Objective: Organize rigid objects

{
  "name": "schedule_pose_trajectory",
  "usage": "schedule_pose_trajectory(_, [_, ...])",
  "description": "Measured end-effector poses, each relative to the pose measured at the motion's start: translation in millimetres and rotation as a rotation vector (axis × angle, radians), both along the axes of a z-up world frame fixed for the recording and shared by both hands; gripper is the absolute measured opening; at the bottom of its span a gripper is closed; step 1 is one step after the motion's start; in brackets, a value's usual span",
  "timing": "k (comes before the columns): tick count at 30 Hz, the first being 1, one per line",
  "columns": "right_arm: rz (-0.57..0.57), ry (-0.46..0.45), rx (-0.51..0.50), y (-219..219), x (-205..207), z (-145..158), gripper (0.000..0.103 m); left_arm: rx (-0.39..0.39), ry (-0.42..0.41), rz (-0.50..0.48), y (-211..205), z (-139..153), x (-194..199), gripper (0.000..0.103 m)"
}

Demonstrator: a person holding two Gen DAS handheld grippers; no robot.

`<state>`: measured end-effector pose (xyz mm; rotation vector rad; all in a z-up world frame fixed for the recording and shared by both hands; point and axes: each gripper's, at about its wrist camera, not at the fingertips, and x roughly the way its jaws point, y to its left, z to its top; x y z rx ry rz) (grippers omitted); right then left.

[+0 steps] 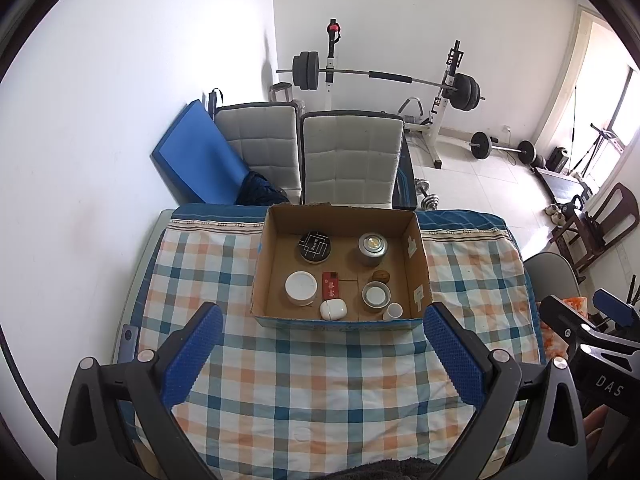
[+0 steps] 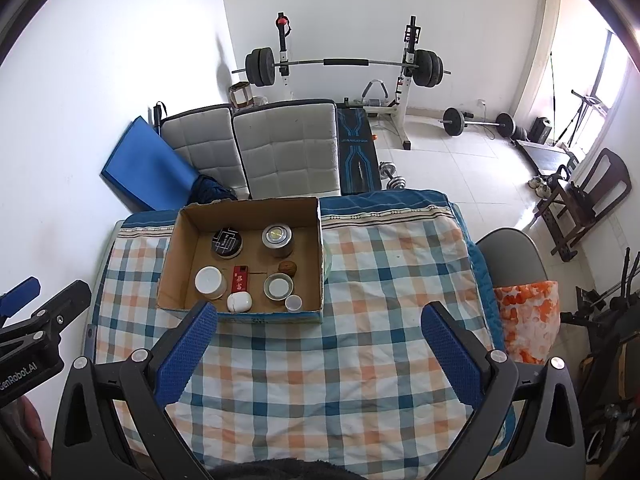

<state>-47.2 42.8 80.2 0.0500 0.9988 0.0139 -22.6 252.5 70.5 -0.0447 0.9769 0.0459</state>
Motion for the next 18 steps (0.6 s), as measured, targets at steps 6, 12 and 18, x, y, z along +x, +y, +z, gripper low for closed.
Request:
schedule_pose_trajectory(6, [-0.001,-0.008,-0.005,-0.5,-0.8,0.2,0.103,-0.001,-0.002,-0.003,0.3,0.6,0.2,0.103])
schedule_pose_trajectory(12, [-0.021,-0.021,-0.011,2.7,-0.5,5.0,0.103,0.009,0.0,-0.009,0.4,1.3,0.1,0.103])
schedule_pose_trajectory(18, [-0.03,-0.027,-0.012,3.6,0.0,7.9,0.103,0.012,-0.016,-0.019,1.7,6.3,0.8,0.103])
